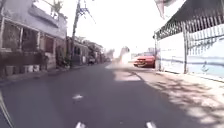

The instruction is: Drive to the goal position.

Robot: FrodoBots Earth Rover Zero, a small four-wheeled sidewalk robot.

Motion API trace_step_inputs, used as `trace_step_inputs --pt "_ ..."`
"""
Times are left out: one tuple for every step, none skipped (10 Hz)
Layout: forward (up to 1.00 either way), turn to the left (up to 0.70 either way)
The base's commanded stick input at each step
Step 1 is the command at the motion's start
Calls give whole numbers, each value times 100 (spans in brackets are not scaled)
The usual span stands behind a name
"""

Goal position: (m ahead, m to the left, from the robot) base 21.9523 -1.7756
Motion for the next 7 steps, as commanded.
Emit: trace_step_inputs --pt "70 0" --pt "70 0" --pt "70 0" --pt "70 0" --pt "70 0" --pt "70 0" --pt "70 0"
